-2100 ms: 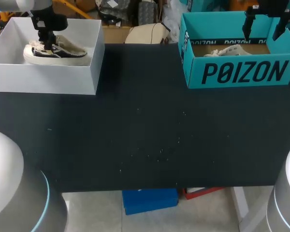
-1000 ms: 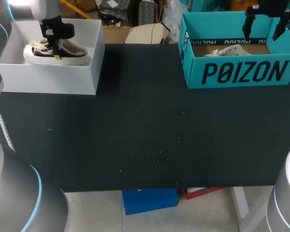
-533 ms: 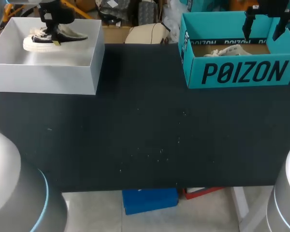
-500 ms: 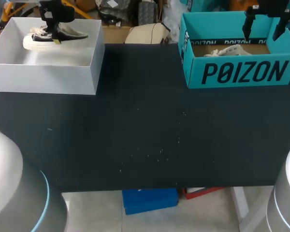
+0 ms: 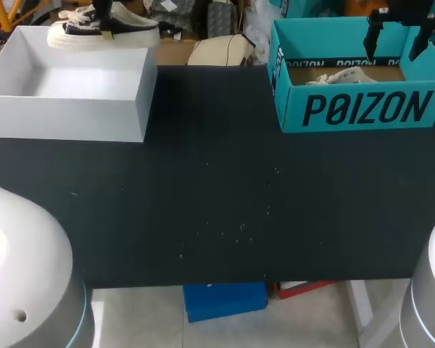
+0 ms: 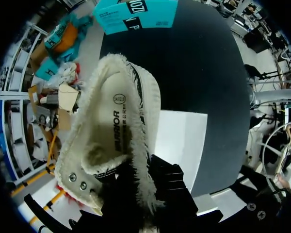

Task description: Take the shoe out of the shoebox, open the shoe tongue, remove and reinsert the insole, then place the shoe into the shoebox

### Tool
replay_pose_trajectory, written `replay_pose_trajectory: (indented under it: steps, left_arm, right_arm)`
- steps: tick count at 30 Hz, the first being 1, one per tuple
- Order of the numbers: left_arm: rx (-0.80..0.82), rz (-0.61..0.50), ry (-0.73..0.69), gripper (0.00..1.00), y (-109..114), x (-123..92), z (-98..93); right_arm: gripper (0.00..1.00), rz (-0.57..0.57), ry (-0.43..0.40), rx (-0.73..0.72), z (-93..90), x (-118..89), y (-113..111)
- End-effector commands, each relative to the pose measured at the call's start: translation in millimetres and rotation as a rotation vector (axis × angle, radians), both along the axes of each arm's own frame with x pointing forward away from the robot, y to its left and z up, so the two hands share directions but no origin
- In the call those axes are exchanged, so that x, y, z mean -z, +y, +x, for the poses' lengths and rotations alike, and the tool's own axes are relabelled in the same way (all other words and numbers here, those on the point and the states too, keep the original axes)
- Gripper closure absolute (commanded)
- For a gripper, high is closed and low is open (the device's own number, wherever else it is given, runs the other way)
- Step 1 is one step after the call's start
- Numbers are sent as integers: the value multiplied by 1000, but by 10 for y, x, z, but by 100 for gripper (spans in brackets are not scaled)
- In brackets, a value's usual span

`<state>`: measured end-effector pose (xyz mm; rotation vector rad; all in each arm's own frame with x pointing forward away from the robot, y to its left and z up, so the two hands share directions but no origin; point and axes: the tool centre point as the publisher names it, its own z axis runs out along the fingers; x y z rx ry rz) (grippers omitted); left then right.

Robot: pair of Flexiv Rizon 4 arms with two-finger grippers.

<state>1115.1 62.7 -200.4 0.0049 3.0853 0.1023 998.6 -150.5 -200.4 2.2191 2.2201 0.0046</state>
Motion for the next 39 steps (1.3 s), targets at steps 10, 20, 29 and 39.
replay_pose_trajectory:
  steps: [10, 20, 29, 39]
  left_arm:
    - [-65, 136, -298, 100, -1228, -558, -1798]
    - [-149, 85, -383, 100, -1747, -379, -2322]
    - [-60, 14, -361, 100, -2146, 116, -2652]
    - [-3, -26, -285, 100, -2408, 829, -2715]
  right_arm:
    - [0, 0, 1, 0, 3, -2, 1]
    - [0, 0, 1, 0, 3, -2, 1]
    - [0, 0, 1, 0, 3, -2, 1]
    - [0, 0, 1, 0, 3, -2, 1]
